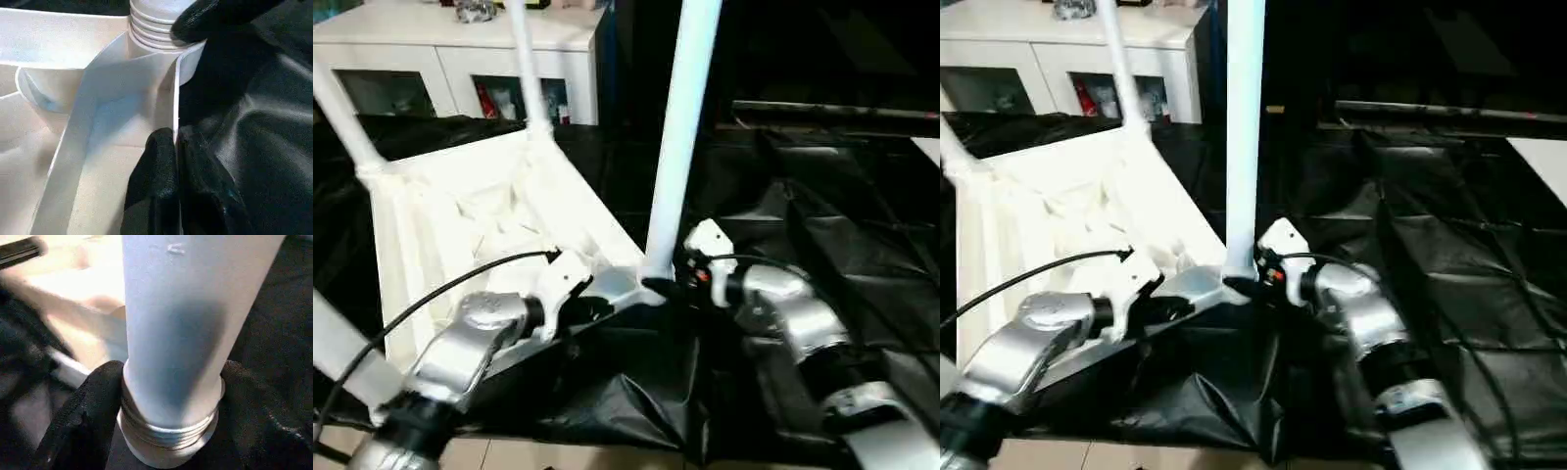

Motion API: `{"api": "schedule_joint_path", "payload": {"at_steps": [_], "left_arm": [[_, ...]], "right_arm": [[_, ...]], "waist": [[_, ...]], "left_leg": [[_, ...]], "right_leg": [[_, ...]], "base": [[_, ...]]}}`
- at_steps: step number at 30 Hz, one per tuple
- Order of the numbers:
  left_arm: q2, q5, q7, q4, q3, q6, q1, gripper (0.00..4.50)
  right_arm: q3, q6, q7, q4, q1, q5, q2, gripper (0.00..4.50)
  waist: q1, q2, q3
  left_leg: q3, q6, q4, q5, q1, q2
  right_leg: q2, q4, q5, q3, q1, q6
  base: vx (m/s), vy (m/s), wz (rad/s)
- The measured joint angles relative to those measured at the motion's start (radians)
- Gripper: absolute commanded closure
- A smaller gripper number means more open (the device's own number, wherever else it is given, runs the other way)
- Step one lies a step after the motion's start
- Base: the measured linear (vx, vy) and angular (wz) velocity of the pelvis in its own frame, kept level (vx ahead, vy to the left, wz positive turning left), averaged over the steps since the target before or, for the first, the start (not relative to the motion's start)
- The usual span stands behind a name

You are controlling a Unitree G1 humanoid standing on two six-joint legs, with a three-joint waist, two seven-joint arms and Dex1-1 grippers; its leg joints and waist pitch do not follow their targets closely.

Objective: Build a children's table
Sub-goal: Rotate leg to tighten

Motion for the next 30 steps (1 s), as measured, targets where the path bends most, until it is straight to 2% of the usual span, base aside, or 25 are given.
{"api": "schedule_joint_path", "payload": {"at_steps": [2,6,12,13,14,15,19,22,24,30], "left_arm": [[-0.068,0.028,0.078,0.081,0.003,0.005,-0.058,4.5],[-0.177,0.057,0.185,0.231,-0.005,-0.011,-0.156,4.5],[-0.197,0.074,0.201,0.291,-0.024,-0.067,-0.182,4.5],[-0.197,0.074,0.197,0.292,-0.025,-0.07,-0.182,4.5],[-0.195,0.074,0.19,0.291,-0.025,-0.072,-0.181,4.5],[-0.191,0.074,0.182,0.29,-0.025,-0.076,-0.18,4.5],[-0.135,0.071,0.103,0.26,-0.033,-0.1,-0.163,4.5],[-0.085,0.051,0.036,0.212,-0.033,-0.099,-0.134,4.5],[-0.035,0.03,-0.022,0.175,-0.032,-0.1,-0.11,4.5],[0.069,0.0,-0.169,0.114,-0.033,-0.118,-0.066,4.5]], "right_arm": [[-0.052,0.031,-0.187,0.026,-0.008,-0.003,0.071,1.75],[-0.094,0.049,-0.411,0.082,-0.043,-0.021,0.144,1.76],[-0.098,0.03,-0.445,0.099,-0.049,-0.044,0.147,1.76],[-0.103,0.024,-0.44,0.099,-0.047,-0.043,0.147,1.41],[-0.108,0.017,-0.432,0.099,-0.044,-0.039,0.147,1.41],[-0.114,0.01,-0.419,0.098,-0.04,-0.033,0.147,1.07],[-0.117,-0.012,-0.278,0.06,-0.01,0.01,0.116,0.79],[-0.074,0.002,-0.117,0.011,0.005,0.025,0.046,0.55],[-0.025,0.01,0.011,-0.028,0.008,0.024,-0.014,0.41],[0.021,0.004,0.207,-0.077,0.023,0.026,-0.09,0.41]], "waist": [[0.001,-0.001,0.0],[0.006,-0.001,-0.001],[0.011,0.003,-0.004],[0.011,0.003,-0.004],[0.011,0.003,-0.004],[0.011,0.003,-0.004],[0.009,0.003,-0.004],[0.011,0.003,-0.004],[0.01,0.003,-0.004],[0.01,0.003,-0.004]], "left_leg": [[0.0,-0.001,-0.001,0.0,0.002,-0.001],[0.0,-0.001,-0.003,0.0,0.003,-0.002],[0.0,-0.001,-0.01,0.0,0.001,-0.005],[0.0,-0.001,-0.01,0.0,0.0,-0.005],[0.0,-0.001,-0.01,0.0,-0.001,-0.005],[0.0,-0.001,-0.011,0.0,-0.001,-0.005],[-0.001,-0.001,-0.014,0.001,-0.002,-0.005],[-0.001,-0.001,-0.018,0.001,-0.003,-0.003],[-0.001,-0.001,-0.018,0.001,-0.004,-0.002],[0.0,-0.001,-0.016,0.001,-0.004,-0.001]], "right_leg": [[0.0,0.0,0.0,0.0,0.001,0.001],[-0.001,-0.003,-0.001,0.001,0.003,0.004],[-0.002,-0.017,0.004,0.002,0.006,0.006],[-0.003,-0.017,0.005,0.002,0.005,0.006],[-0.003,-0.017,0.005,0.002,0.005,0.006],[-0.003,-0.018,0.006,0.002,0.004,0.006],[-0.002,-0.018,0.012,0.001,0.002,0.011],[-0.001,-0.018,0.013,0.0,0.0,0.008],[0.002,-0.018,0.009,-0.001,-0.001,0.006],[0.002,-0.02,0.005,0.0,-0.001,0.004]], "base": [[0.0,0.0,0.0],[0.0,0.0,0.0],[0.0,0.0,0.0],[0.0,0.0,0.0],[0.0,0.0,0.0],[0.0,0.0,0.0],[0.0,0.0,0.0],[0.036,-0.01,0.0],[0.027,-0.007,-0.01],[0.0,0.0,0.0]]}}
